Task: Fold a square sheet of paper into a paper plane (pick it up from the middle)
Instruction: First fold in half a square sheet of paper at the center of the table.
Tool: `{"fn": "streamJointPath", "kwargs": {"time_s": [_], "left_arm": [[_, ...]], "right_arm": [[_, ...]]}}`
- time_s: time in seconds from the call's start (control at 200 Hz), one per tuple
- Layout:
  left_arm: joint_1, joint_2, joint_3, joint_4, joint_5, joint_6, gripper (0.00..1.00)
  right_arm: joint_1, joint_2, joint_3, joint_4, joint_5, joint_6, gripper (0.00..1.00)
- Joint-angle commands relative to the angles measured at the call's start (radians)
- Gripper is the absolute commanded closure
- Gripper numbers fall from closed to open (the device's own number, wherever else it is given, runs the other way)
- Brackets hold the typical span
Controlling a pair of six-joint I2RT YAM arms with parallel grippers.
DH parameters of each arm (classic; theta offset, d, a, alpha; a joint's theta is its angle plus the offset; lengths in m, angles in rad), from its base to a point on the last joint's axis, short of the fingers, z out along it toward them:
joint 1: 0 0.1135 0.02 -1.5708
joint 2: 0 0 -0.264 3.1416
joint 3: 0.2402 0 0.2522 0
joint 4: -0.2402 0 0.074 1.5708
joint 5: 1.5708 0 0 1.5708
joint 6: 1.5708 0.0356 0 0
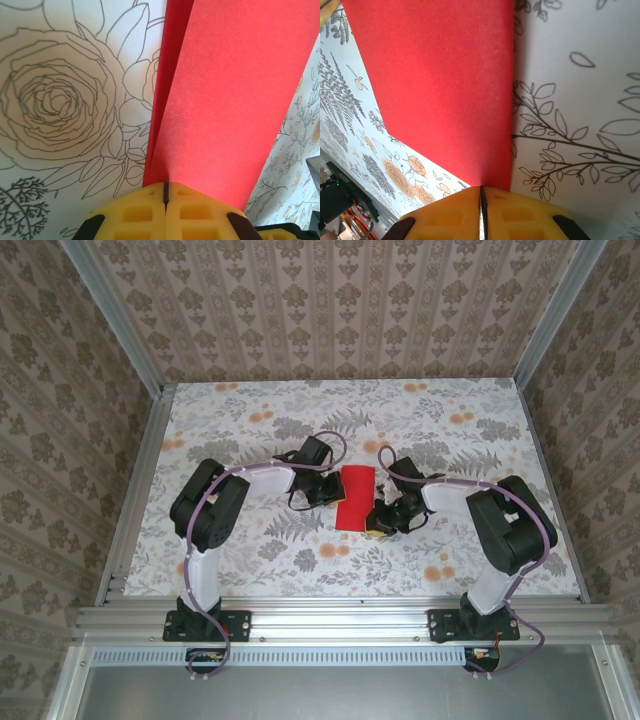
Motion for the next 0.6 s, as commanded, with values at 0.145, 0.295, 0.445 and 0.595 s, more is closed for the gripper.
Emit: {"fn": "streamJointPath", "kwargs": {"time_s": [0.145, 0.295, 0.445, 0.595], "left_arm": [[-0.006, -0.062, -0.015, -0.158, -0.038, 0.028, 0.93], [-0.001, -0.121, 0.013, -0.107, 0.015, 0.022, 0.82], [-0.013, -0.119, -0.040, 0.027, 0.064, -0.036, 0.77], [-0.023, -0.076, -0.111, 0.119, 0.086, -0.101, 0.79]], "right_arm": [[0.035, 0.059, 0.045, -0.065, -0.002, -0.036, 0.88], [0.049, 0.071, 0.058, -0.039, -0.053, -0.024, 0.88], [0.050, 0.072, 0.059, 0.052, -0.101, 0.046, 0.88], [0.050, 0.068, 0.056, 0.194, -0.147, 0.150, 0.88]]}}
